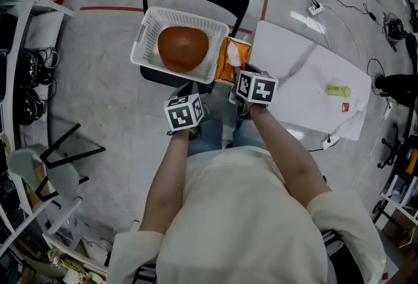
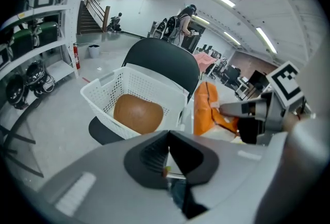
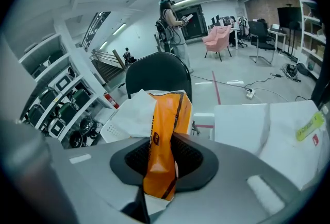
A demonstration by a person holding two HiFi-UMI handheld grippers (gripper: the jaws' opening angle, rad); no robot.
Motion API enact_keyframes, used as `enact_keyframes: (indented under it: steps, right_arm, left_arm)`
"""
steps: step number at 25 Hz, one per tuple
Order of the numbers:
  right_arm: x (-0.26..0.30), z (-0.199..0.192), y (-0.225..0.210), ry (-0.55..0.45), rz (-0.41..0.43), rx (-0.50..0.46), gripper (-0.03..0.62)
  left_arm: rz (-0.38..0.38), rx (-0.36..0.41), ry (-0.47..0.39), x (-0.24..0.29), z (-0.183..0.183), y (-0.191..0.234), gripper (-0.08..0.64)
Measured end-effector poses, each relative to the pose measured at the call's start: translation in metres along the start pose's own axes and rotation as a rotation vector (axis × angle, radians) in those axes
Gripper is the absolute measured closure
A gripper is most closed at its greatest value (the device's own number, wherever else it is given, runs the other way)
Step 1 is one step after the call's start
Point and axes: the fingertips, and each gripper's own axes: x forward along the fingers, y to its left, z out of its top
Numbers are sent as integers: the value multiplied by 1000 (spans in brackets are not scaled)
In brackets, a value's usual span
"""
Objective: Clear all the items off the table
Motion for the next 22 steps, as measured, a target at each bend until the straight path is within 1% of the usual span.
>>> enact_keyframes:
  steps: [9,22]
  right_arm:
    - [24,-5,43,38,48,-51,503]
    - [65,-8,77,102,77,-96,503]
  left_arm:
    - [38,-47,-10,-9,-1,34,552]
    - [62,-100,-3,-1,3,65,552]
